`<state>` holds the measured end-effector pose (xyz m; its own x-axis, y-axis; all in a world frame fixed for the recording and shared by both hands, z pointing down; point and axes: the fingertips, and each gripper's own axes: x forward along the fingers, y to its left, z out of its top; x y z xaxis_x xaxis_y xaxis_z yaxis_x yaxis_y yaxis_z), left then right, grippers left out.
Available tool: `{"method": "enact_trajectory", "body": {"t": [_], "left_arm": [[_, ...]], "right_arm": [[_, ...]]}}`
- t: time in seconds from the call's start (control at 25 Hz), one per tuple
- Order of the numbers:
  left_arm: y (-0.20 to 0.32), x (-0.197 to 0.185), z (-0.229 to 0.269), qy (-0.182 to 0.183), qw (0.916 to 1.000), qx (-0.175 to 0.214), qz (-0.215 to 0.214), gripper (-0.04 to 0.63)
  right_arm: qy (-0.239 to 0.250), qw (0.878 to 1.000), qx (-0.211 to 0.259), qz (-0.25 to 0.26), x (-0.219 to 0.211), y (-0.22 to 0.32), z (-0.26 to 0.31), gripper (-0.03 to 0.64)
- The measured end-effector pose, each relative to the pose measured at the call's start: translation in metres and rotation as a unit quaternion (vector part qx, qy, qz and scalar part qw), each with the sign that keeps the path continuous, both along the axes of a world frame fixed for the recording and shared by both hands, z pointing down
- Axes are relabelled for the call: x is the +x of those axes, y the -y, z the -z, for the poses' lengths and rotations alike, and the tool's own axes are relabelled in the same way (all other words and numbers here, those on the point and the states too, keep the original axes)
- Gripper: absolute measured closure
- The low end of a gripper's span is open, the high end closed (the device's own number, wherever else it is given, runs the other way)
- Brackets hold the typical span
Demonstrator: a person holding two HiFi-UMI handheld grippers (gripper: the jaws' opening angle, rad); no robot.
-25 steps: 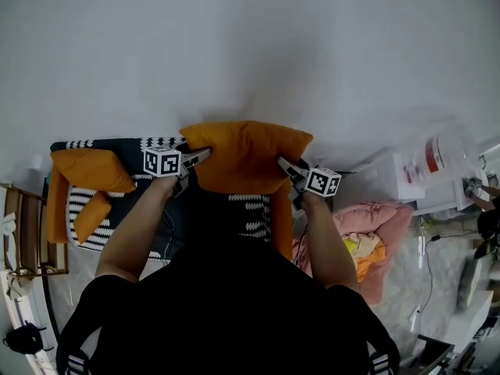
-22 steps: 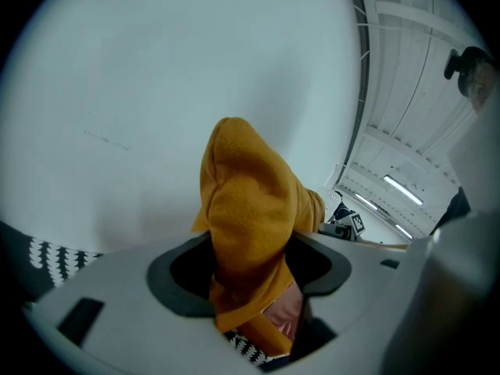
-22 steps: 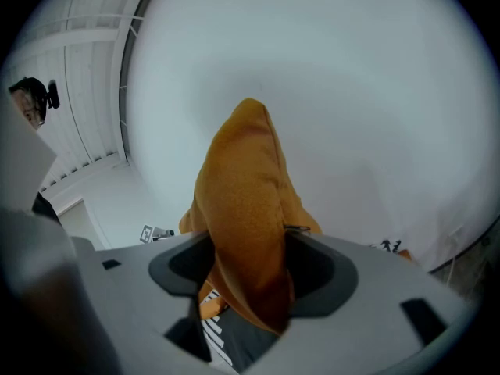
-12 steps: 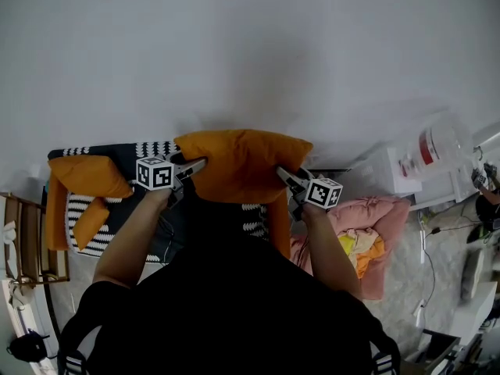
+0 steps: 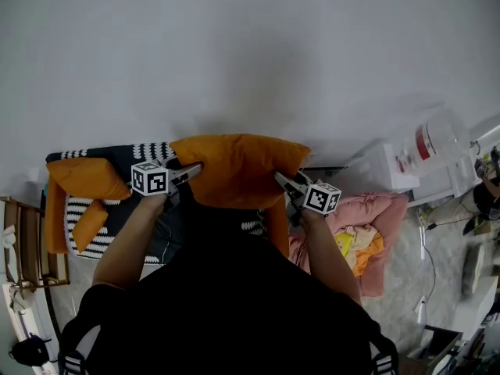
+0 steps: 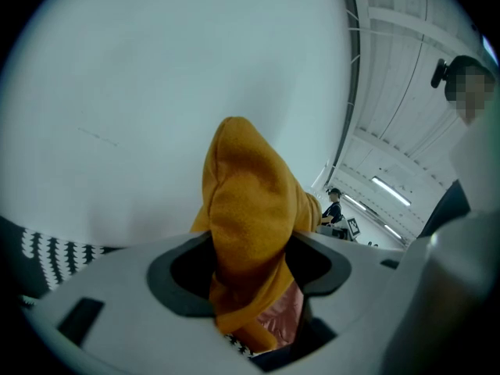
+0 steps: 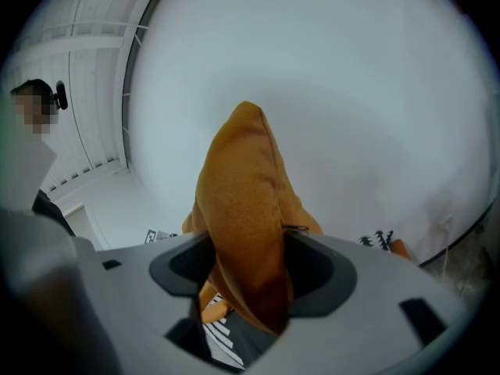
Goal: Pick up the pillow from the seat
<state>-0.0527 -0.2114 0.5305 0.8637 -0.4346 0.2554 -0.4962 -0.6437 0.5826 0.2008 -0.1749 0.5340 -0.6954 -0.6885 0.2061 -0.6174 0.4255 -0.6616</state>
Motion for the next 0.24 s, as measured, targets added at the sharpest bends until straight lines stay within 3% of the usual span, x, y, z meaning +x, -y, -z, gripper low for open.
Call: {"method": "enact_trajectory", "body": {"t": [0.24], "left_arm": [[0.0002, -0.0022, -0.0025, 0.001, 1.0000, -0.002, -0.001, 0.319]], "right_arm": [[0.011, 1.000, -0.004, -0.007, -0.0007, -0.0062, -0.0017, 0.337]]}}
